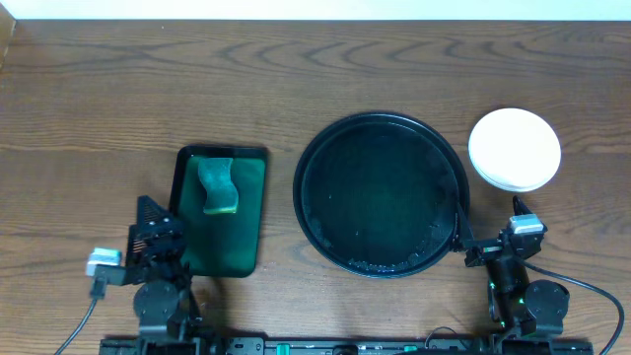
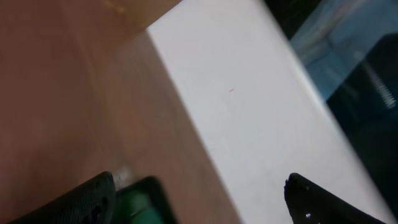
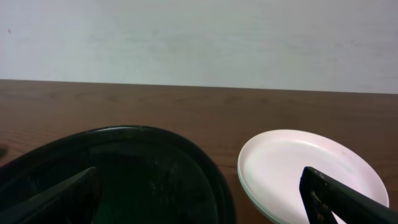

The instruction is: Clean dirty plates on tray and stack at the side

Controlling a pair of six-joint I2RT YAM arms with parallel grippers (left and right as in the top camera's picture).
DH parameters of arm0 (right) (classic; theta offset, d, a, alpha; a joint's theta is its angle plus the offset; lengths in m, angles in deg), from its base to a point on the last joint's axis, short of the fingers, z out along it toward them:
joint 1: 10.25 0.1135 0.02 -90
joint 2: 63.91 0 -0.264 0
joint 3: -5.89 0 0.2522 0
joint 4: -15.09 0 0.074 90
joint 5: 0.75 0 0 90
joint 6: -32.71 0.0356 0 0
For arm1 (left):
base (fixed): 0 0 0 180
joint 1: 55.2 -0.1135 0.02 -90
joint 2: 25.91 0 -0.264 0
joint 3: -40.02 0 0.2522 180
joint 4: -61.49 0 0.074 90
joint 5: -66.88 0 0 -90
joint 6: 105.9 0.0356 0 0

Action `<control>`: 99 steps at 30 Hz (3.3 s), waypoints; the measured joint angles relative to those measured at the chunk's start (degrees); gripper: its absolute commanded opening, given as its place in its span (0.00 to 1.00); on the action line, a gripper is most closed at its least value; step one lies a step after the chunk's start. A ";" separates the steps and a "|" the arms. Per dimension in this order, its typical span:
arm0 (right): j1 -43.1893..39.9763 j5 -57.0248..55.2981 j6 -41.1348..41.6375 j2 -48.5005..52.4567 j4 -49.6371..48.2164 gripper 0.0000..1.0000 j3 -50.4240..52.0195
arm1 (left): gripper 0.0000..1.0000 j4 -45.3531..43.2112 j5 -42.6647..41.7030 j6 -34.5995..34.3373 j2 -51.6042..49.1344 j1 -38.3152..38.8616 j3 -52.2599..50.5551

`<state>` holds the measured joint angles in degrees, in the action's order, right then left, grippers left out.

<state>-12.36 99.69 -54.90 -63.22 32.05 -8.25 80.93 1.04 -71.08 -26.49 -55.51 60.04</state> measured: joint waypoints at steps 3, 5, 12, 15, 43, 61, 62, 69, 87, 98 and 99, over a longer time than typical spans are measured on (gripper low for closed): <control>0.00 0.00 0.00 0.00 0.00 0.99 0.00 | 0.87 0.26 -0.52 1.29 -0.02 0.00 -2.29; 0.00 0.00 0.00 0.00 0.00 0.99 0.00 | 0.88 0.22 -0.79 2.73 -0.02 0.00 -2.60; 0.00 0.00 0.00 0.00 -0.02 0.99 0.00 | 0.87 0.39 -1.62 13.88 0.00 0.00 -2.60; 0.00 0.00 0.00 0.00 -0.02 0.99 0.00 | 0.87 0.44 -2.67 19.82 0.00 0.00 -2.64; 0.00 0.00 0.00 0.00 -0.02 0.99 0.00 | 0.88 0.39 -9.99 65.48 0.00 4.20 -2.73; 0.00 0.00 0.00 0.00 -0.02 0.99 0.00 | 0.87 0.94 -22.45 65.46 0.00 4.17 -2.80; 0.00 0.00 0.00 0.00 0.00 0.99 0.00 | 0.87 0.94 -22.40 64.89 0.00 4.17 -2.80; 0.00 0.00 0.00 0.00 0.00 0.99 0.00 | 0.88 0.92 -22.01 61.77 0.00 4.17 -2.80; 0.00 0.00 0.00 0.00 -0.02 0.99 0.00 | 0.87 0.87 -21.20 59.63 0.00 4.17 -2.80; 0.00 0.00 0.00 0.00 0.00 0.99 0.00 | 0.88 0.87 -21.20 59.63 0.00 4.17 -2.80; 0.00 0.00 0.00 0.00 0.00 0.99 0.00 | 0.88 0.87 -21.20 59.63 0.00 4.17 -2.80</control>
<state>-12.36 99.69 -54.90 -63.22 32.05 -8.25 81.80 -20.16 -11.46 -26.49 -51.34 57.24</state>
